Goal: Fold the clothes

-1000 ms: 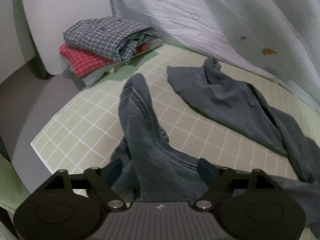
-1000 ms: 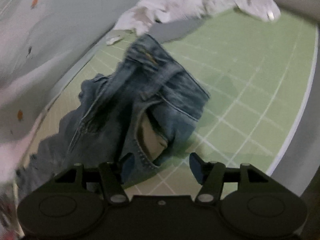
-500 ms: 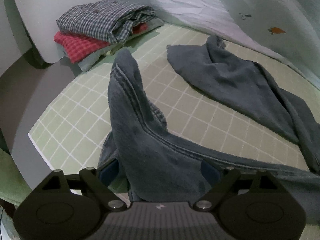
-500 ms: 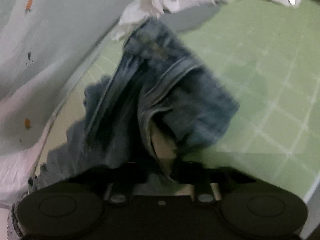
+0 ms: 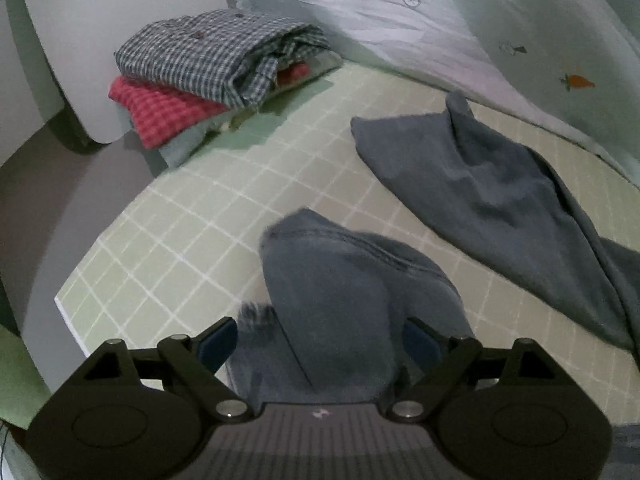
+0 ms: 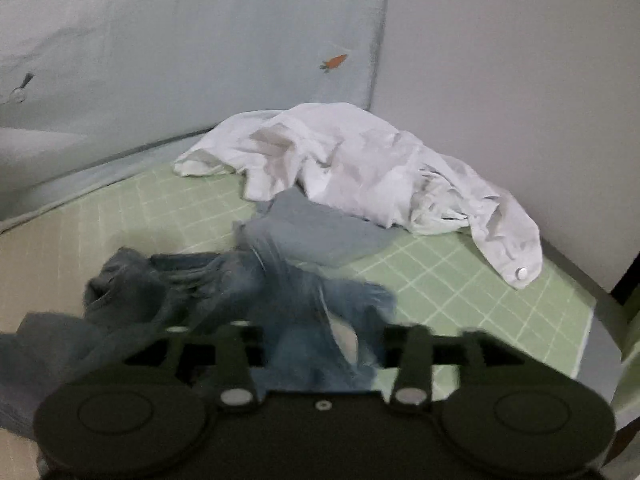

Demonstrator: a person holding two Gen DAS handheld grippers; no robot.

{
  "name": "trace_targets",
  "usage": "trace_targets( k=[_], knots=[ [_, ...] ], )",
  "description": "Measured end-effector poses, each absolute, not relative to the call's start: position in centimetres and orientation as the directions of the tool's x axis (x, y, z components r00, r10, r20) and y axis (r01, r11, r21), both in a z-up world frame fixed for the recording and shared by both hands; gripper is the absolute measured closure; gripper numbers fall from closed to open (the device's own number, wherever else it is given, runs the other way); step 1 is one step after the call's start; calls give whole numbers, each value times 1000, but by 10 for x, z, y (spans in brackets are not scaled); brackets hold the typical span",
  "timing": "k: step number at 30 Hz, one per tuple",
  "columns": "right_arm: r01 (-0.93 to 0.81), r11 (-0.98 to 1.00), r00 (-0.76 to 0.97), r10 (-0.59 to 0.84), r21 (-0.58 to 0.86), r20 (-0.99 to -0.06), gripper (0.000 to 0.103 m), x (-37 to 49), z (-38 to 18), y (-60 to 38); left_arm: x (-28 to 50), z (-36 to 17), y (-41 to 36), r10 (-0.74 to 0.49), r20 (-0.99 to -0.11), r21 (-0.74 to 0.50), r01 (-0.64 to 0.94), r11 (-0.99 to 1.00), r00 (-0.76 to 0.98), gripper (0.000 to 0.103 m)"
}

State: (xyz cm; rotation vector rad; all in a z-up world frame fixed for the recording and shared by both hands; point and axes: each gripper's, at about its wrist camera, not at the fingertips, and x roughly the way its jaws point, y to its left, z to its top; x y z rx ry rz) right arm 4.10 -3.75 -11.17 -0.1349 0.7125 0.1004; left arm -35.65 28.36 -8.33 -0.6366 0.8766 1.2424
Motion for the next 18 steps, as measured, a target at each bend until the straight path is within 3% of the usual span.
trace_targets(
  k=[2,8,14,18],
  knots=[
    [-149,987,735,67,-65,-675,22,36,-115,-36,-364,-87,294,522,-848,26,-976,216,93,13],
    [-172,984,647,81,-42,-758,14,12,-141,-17,-384,-111,319,427,-887,-88,-972,216,175,13],
    [-246,967,631,108,-67,-768,6,-18,-151,15,-388,-135,325,329,-897,-211,-939,271,296,13],
    [-285,957,629,139,-60,-764,6,-35,-146,35,-398,-138,333,317,-903,-198,-936,290,289,13]
  ],
)
